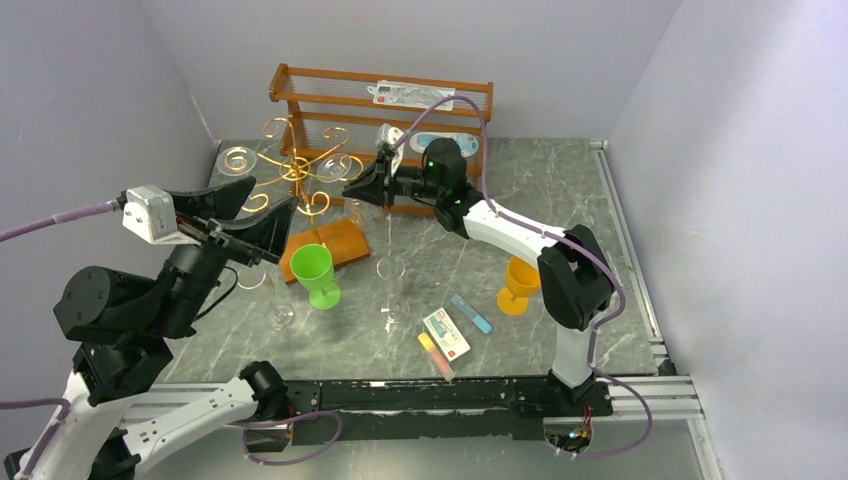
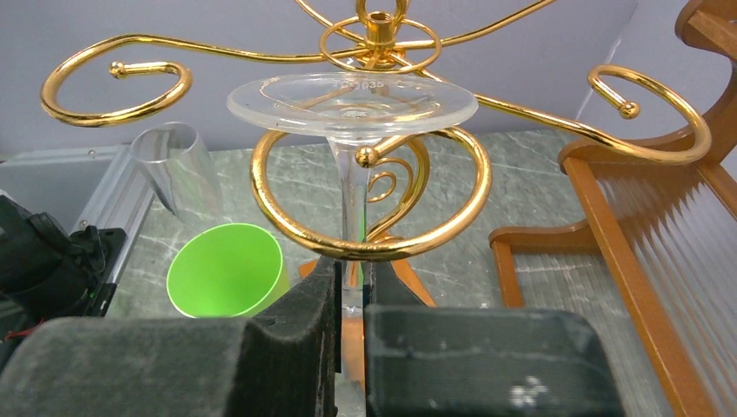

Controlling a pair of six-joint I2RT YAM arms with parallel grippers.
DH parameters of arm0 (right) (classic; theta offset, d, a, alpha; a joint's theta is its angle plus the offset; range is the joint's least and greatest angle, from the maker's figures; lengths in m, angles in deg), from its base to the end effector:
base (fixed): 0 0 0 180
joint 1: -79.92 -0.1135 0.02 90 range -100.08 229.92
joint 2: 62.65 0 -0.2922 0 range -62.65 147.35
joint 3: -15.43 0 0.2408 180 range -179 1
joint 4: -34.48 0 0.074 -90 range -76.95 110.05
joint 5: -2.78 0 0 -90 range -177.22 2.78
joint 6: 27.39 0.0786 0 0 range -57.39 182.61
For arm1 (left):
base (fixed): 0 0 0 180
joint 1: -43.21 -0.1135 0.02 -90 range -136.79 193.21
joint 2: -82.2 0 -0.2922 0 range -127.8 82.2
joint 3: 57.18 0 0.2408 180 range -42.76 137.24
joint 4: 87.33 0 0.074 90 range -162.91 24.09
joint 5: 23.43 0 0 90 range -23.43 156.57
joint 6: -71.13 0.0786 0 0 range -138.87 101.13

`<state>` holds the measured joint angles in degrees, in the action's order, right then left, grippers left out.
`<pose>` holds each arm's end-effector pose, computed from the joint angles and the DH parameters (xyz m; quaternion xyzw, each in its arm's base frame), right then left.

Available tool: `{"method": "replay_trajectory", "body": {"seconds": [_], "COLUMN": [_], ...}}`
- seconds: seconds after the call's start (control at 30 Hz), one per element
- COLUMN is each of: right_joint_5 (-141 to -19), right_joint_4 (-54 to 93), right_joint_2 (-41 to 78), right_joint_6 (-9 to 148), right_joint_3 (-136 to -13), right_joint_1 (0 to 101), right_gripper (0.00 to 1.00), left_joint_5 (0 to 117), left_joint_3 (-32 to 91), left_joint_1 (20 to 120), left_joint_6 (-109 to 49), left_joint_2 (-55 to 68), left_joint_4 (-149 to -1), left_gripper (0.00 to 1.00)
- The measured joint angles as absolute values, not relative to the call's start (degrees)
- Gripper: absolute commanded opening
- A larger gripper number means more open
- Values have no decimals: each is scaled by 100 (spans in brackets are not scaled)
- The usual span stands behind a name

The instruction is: Place the wine glass upside down on the wine glass rack

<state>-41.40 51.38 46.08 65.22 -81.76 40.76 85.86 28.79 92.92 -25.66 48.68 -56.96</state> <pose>0.3350 0.3455 0.3541 -0.4678 0.4986 0.4877 0.5429 0.0589 -0.0293 0.5215 0.0722 0.5634 -0.3046 0.7646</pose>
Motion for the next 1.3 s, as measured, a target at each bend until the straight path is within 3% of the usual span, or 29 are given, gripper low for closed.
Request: {"method": "replay_trajectory", "body": {"seconds": [0.8, 1.17, 1.3], "right_joint_5": [-5088, -5141, -5036], "right_joint_4": [6371, 6227, 6012], "right_joint_2": [4027, 4230, 4361], "right_joint_6": [7068, 7169, 7180], "right_joint_3": [-7151, -7359, -7577], "right_joint_1": [4236, 4223, 4218], "right_gripper": [0, 15, 28], "left_joint_5": [8678, 8700, 8700], "left_joint_3": [2864, 2862, 2864], "left_joint_1": [9292, 9292, 9292], "left_joint_6": [-2577, -2577, -2574], "left_joint_2": [4850, 4853, 4853], "left_joint_4": [-5670, -5646, -5624], "left_gripper": [85, 86, 86]}}
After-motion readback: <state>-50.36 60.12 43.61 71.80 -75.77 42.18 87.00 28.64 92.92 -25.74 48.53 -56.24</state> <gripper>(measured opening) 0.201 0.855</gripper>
